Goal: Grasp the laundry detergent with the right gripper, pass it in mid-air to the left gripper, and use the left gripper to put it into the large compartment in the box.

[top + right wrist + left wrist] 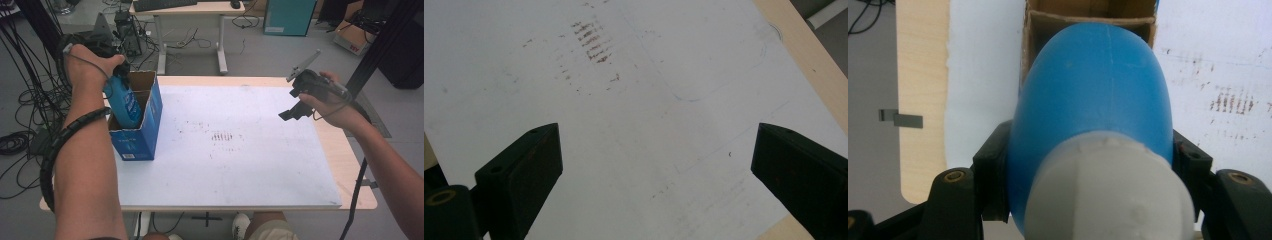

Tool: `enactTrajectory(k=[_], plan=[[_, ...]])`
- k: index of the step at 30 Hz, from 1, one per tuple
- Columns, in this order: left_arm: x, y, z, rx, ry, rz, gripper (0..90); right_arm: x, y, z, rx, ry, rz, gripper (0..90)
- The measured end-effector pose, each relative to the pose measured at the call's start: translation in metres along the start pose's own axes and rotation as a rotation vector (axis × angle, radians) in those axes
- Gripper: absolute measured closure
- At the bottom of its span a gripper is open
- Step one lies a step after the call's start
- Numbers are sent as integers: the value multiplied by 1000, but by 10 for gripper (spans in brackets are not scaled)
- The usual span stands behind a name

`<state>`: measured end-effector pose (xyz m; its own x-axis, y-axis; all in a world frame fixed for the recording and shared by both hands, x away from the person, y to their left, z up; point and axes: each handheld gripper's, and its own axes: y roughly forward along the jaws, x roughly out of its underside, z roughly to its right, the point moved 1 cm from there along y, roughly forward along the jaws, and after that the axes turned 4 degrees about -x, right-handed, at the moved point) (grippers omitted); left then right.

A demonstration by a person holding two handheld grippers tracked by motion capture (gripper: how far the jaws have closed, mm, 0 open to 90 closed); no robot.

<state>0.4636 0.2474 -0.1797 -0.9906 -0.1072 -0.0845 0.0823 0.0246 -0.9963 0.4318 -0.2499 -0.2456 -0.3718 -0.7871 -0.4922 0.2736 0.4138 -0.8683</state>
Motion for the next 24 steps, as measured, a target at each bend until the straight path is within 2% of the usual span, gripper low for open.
enactTrajectory(k=[4,5,9,24], plan=[[1,7,0,-3,14,0,366,1,1,-1,3,6,5,63],[3,13,0,-5,16,13,366,1,1,-1,2,5,5,64],[4,25,3,-7,27,11,366,1,3,-2,1,1,5,64],[4,54,9,-5,45,5,366,2,9,-2,3,0,-4,63]])
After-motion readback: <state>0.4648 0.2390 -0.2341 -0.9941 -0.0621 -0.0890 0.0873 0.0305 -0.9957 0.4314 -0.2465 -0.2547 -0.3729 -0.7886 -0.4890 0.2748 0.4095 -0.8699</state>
